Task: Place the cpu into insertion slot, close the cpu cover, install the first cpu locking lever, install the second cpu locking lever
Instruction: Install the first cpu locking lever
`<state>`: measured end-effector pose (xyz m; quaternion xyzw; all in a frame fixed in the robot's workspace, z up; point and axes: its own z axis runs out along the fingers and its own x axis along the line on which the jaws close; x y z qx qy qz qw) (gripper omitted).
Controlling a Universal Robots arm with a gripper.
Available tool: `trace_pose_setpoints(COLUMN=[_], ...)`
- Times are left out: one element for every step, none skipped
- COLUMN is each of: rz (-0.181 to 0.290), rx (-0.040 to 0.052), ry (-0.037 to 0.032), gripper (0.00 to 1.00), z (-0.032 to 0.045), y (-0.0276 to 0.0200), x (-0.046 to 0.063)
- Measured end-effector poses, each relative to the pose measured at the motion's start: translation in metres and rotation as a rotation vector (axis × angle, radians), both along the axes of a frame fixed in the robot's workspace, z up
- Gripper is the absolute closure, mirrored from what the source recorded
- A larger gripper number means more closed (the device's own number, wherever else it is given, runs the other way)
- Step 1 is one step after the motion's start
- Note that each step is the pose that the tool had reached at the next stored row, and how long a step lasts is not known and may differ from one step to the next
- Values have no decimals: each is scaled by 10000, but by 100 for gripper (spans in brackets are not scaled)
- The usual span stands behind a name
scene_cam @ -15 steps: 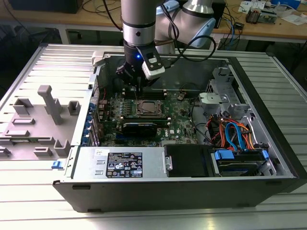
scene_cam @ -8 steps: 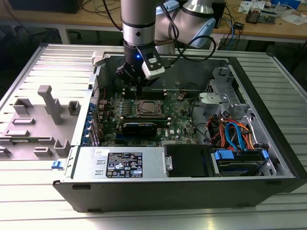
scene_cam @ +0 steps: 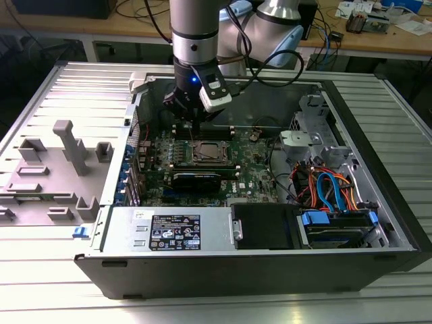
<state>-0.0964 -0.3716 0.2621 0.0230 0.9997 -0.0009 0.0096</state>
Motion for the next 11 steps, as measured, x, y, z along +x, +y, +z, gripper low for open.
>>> trace_pose_setpoints(rz=[-1,-3,1,1,2,1,1,2,3,2,1], rx=[0,0,0,0,0,1,2,3,3,5,11], ry=[0,0,0,0,0,0,0,0,0,0,2], gripper=[89,89,89,89,89,89,89,89,89,89,89], z=[0,0,0,0,0,0,0,0,0,0,0], y=[0,-1,-1,-1,-2,-2,-3,-3,-3,-3,-4], x=[-1,-15,-30,-45,-74,-99,-151,-177,-204,-245,-285])
